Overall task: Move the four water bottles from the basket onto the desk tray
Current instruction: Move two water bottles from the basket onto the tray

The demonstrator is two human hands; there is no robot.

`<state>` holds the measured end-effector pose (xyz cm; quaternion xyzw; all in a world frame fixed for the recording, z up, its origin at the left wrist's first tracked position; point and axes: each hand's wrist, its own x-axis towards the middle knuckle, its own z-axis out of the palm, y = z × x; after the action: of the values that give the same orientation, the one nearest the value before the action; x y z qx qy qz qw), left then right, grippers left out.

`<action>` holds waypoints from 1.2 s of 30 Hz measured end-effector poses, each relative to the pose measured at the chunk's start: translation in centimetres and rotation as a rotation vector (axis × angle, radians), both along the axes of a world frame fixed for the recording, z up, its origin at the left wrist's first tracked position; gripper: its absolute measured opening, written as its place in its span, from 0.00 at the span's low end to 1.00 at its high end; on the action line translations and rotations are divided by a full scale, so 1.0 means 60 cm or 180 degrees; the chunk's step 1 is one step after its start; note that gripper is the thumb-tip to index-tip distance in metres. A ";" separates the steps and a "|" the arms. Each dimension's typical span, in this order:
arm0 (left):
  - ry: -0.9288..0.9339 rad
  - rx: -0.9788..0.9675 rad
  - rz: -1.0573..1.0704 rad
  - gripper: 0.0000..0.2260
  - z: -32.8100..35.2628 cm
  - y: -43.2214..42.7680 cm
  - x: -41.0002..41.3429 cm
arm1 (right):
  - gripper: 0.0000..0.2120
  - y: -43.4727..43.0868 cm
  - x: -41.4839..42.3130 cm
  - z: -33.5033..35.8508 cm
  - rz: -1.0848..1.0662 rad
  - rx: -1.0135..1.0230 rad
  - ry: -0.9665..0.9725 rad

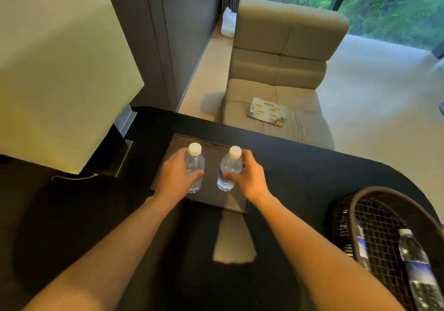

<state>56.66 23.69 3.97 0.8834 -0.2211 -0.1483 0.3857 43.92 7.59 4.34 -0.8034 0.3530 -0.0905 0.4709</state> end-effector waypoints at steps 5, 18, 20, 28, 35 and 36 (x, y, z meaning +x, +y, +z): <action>0.0107 -0.0032 -0.0055 0.32 -0.045 0.001 0.113 | 0.29 0.017 0.111 -0.040 -0.0047 0.0160 0.0062; -0.0109 -0.0209 -0.0327 0.32 -0.083 -0.054 0.263 | 0.31 0.007 0.277 -0.064 -0.0268 -0.0052 -0.0034; -0.0144 -0.0215 -0.0351 0.33 -0.084 -0.059 0.271 | 0.32 0.005 0.286 -0.064 -0.0306 -0.0071 -0.0022; -0.0119 -0.0251 -0.0376 0.34 -0.088 -0.068 0.276 | 0.34 0.010 0.293 -0.063 -0.0435 0.0015 -0.0042; 0.0190 0.0015 -0.0114 0.40 -0.080 -0.051 0.252 | 0.43 0.018 0.249 -0.063 -0.0280 0.0077 0.0148; 0.0188 0.0056 -0.0058 0.37 -0.078 -0.045 0.242 | 0.43 0.021 0.235 -0.063 -0.0225 0.0036 0.0236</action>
<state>71.18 20.98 -0.73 0.8799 -0.2163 -0.1798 0.3829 58.02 8.84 0.57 -0.7906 0.3989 -0.0753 0.4584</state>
